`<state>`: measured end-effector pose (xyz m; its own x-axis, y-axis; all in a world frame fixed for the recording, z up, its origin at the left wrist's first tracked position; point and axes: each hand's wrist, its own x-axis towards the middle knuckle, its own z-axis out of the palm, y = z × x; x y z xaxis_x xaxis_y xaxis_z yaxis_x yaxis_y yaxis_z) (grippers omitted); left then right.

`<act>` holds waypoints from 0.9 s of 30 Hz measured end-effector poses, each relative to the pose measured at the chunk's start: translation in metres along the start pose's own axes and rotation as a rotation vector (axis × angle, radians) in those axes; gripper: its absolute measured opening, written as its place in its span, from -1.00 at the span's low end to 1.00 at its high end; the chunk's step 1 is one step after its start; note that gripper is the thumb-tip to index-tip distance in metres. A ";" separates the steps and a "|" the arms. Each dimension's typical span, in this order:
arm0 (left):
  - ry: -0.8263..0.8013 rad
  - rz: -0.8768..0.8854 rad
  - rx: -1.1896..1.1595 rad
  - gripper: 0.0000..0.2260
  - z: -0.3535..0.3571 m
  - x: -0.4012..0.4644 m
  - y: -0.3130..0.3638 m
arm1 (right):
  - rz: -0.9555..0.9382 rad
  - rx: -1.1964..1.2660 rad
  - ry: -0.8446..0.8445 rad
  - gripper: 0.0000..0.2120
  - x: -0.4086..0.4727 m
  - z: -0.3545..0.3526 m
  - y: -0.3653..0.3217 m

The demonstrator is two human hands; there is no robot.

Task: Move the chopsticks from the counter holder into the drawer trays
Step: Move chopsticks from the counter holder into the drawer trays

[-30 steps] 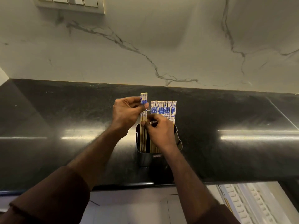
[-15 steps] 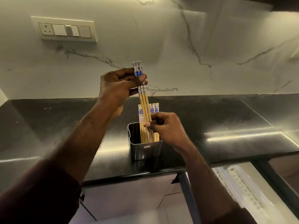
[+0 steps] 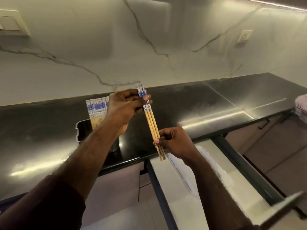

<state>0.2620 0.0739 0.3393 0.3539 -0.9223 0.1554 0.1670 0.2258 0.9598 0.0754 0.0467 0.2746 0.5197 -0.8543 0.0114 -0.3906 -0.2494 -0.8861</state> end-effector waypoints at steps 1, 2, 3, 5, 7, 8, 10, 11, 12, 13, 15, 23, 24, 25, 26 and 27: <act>-0.005 -0.024 0.000 -0.68 0.016 0.001 -0.012 | 0.022 -0.015 0.008 -0.90 -0.004 -0.012 0.015; -0.011 -0.046 0.003 -0.67 0.033 0.001 -0.025 | 0.044 -0.030 0.013 -0.90 -0.007 -0.024 0.031; -0.011 -0.072 0.001 -0.67 0.050 0.001 -0.039 | 0.068 -0.047 0.013 -0.88 -0.010 -0.036 0.048; 0.005 -0.121 -0.003 -0.70 0.078 0.001 -0.068 | 0.123 -0.074 0.012 -0.86 -0.013 -0.055 0.079; 0.031 -0.173 0.010 -0.76 0.109 0.001 -0.101 | 0.171 -0.112 0.017 -0.87 -0.014 -0.076 0.115; 0.043 -0.200 0.017 -0.78 0.124 0.002 -0.117 | 0.197 -0.138 0.019 -0.86 -0.014 -0.086 0.134; 0.069 -0.250 0.022 -0.81 0.148 0.002 -0.146 | 0.245 -0.175 0.014 -0.85 -0.014 -0.100 0.167; 0.087 -0.271 0.035 -0.82 0.159 0.001 -0.159 | 0.263 -0.184 0.014 -0.85 -0.014 -0.105 0.183; 0.104 -0.282 0.055 -0.83 0.167 0.000 -0.173 | 0.283 -0.184 0.020 -0.85 -0.014 -0.108 0.199; 0.117 -0.289 0.076 -0.83 0.175 -0.002 -0.186 | 0.302 -0.180 0.029 -0.85 -0.015 -0.111 0.214; 0.142 -0.294 0.134 -0.83 0.186 -0.006 -0.208 | 0.334 -0.176 0.033 -0.86 -0.016 -0.111 0.241; 0.239 -0.335 0.393 -0.78 0.195 -0.022 -0.287 | 0.418 -0.169 0.029 -0.85 -0.021 -0.075 0.314; 0.237 -0.348 0.428 -0.77 0.195 -0.025 -0.295 | 0.429 -0.185 0.032 -0.85 -0.022 -0.071 0.319; 0.233 -0.360 0.460 -0.77 0.194 -0.028 -0.305 | 0.437 -0.193 0.040 -0.87 -0.023 -0.066 0.324; 0.228 -0.371 0.492 -0.76 0.192 -0.030 -0.314 | 0.441 -0.199 0.052 -0.89 -0.022 -0.063 0.328; 0.224 -0.381 0.521 -0.76 0.191 -0.033 -0.322 | 0.443 -0.202 0.064 -0.92 -0.021 -0.059 0.332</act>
<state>0.0210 -0.0284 0.0695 0.5494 -0.8078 -0.2138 -0.1270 -0.3336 0.9341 -0.1103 -0.0449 0.0078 0.2247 -0.9230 -0.3123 -0.7066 0.0663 -0.7045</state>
